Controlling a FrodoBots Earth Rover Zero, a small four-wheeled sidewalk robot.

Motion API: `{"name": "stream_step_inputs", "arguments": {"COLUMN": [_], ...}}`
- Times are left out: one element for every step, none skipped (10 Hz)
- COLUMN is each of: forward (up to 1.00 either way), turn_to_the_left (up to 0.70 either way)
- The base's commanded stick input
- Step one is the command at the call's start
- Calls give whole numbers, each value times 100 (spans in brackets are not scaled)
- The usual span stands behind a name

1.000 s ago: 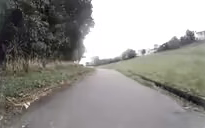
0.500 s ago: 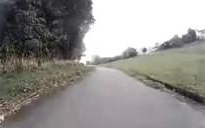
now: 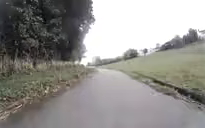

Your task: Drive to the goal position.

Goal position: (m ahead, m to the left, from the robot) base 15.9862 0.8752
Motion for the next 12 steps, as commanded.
{"name": "stream_step_inputs", "arguments": {"forward": [100,100,100,100,100,100,100,100,100,100,100,100], "turn_to_the_left": [0,0,1,2,3,4,5,4,3,2,2,0]}}
